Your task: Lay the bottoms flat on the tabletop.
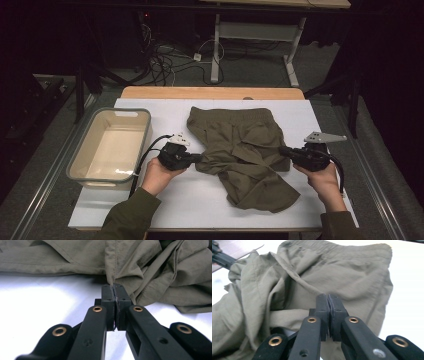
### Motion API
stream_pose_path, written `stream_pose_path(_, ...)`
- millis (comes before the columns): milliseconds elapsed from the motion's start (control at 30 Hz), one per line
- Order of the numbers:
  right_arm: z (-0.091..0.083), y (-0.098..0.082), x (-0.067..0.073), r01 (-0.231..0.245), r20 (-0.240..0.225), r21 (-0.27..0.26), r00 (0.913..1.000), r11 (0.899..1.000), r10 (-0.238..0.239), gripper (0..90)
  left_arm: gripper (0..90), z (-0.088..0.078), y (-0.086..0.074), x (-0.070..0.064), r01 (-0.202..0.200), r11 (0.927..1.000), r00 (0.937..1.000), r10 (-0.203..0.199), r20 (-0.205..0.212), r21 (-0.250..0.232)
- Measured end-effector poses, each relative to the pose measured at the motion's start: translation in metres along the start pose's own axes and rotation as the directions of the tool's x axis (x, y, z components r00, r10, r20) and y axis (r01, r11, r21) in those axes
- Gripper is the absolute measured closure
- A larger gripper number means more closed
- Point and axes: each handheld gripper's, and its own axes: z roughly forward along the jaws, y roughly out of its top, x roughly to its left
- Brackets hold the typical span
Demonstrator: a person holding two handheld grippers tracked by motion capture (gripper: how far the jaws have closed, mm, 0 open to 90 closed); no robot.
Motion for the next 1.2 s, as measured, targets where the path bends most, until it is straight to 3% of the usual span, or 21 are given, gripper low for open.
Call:
stream_pose_path(567,-0.018,-0.02,-0.037,-0.097,0.095,-0.021,0.9907,0.995,0.098,87.7,86.7,0.0,0.0,0.0,-0.001,1.0,1.0,0.001,0.002,0.004)
stream_pose_path(767,-0.027,-0.03,-0.052,-0.13,0.156,-0.026,0.9789,0.991,0.132,87.7,86.7,0.001,0.0,0.0,-0.002,1.0,1.0,0.002,0.004,0.008)
stream_pose_path(900,-0.028,-0.039,-0.063,-0.145,0.217,0.001,0.9658,0.989,0.141,87.8,86.7,0.001,0.0,0.0,-0.001,1.0,1.0,0.001,0.003,0.009)
stream_pose_path(1067,-0.021,-0.051,-0.074,-0.19,0.245,0.059,0.9544,0.98,0.17,87.7,86.7,0.002,0.0,0.0,0.0,0.9999,1.0,0.0,0.004,0.012)
stream_pose_path(1200,-0.013,-0.057,-0.077,-0.212,0.251,0.106,0.9511,0.971,0.18,85.8,86.7,0.003,0.0,0.0,0.0,0.9999,1.0,0.0,0.004,0.016)
